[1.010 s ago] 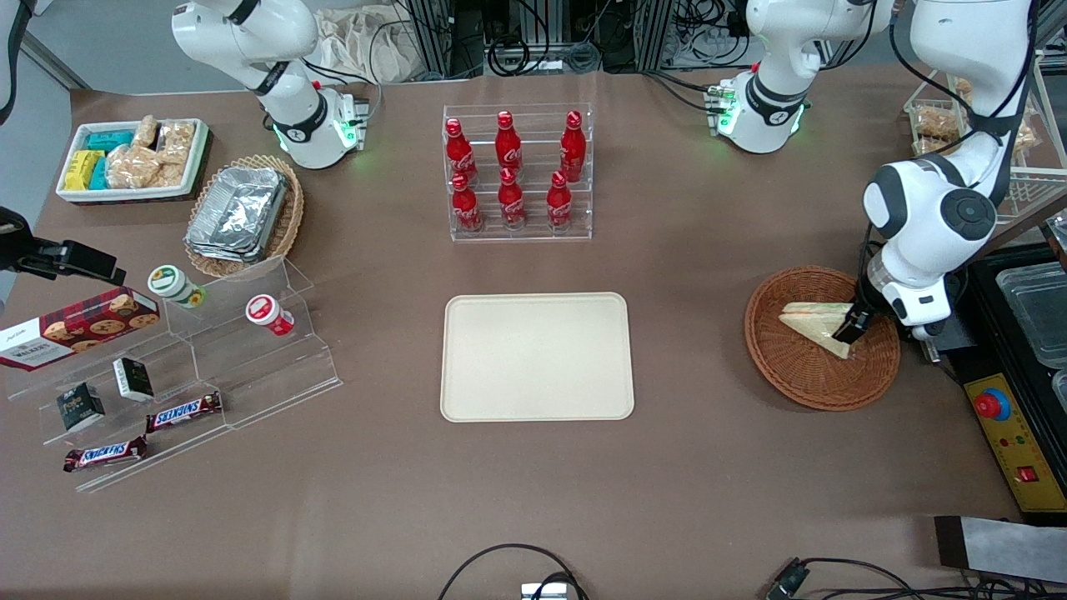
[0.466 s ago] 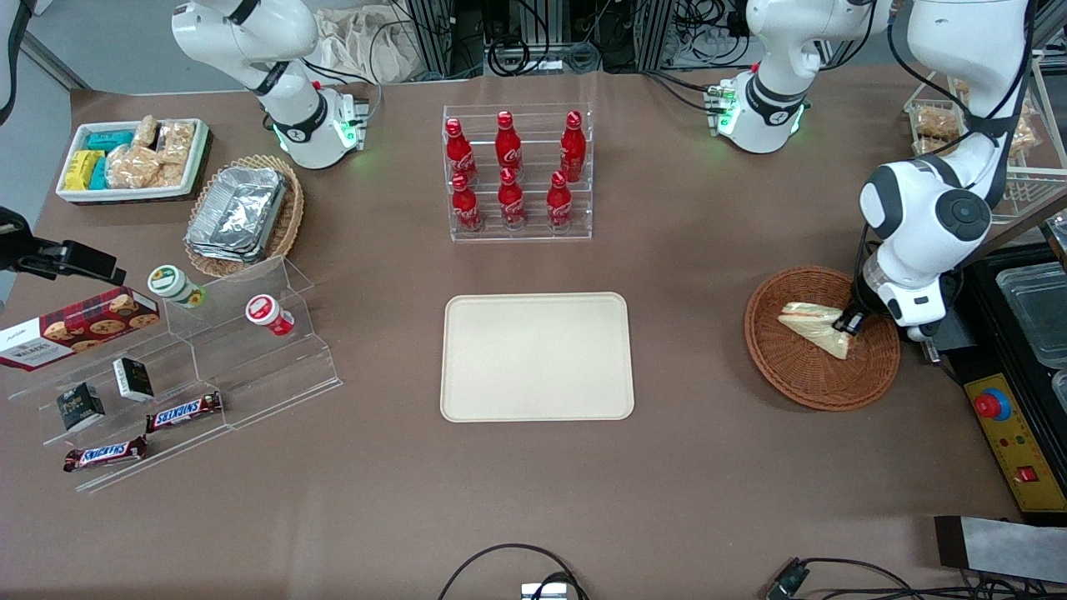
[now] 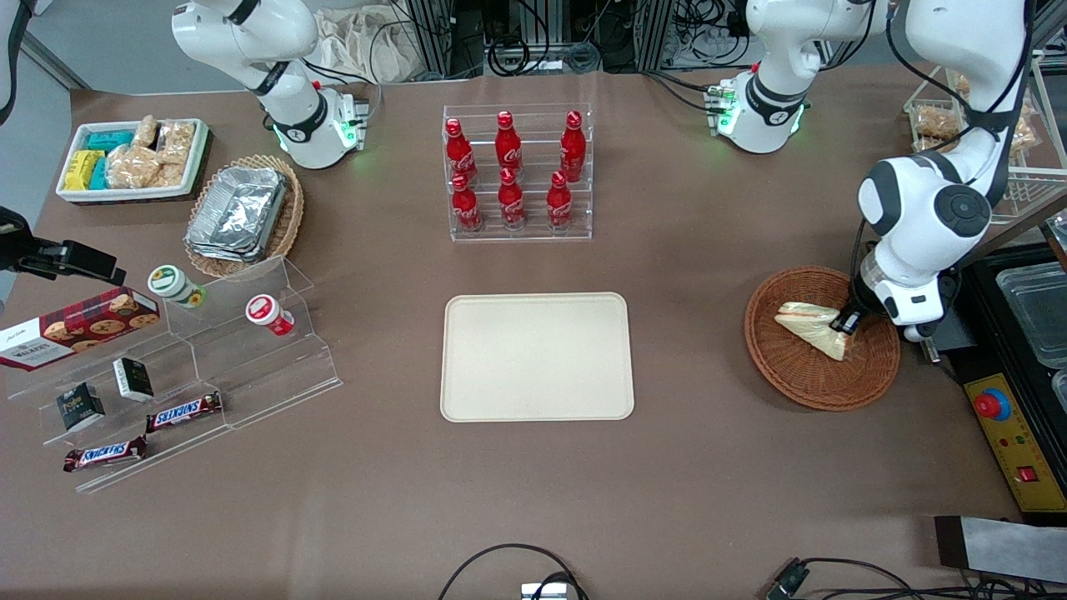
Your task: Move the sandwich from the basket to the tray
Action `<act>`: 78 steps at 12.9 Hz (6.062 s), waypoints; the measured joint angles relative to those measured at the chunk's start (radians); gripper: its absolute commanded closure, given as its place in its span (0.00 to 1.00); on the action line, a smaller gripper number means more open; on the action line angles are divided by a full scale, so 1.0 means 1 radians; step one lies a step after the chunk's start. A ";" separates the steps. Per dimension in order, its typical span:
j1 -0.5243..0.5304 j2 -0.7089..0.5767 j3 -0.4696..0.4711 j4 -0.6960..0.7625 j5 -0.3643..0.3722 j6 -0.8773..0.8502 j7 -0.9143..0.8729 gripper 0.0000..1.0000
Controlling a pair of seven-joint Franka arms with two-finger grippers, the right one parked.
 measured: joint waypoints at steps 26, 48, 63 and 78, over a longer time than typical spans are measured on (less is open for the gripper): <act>-0.011 -0.173 -0.568 0.188 0.052 -0.411 0.391 0.87; -0.192 0.551 -0.632 0.737 0.446 -0.415 -0.088 0.89; -0.194 0.587 -0.628 0.773 0.504 -0.417 -0.159 0.00; -0.061 0.397 -0.625 0.880 0.491 -0.692 -0.185 0.00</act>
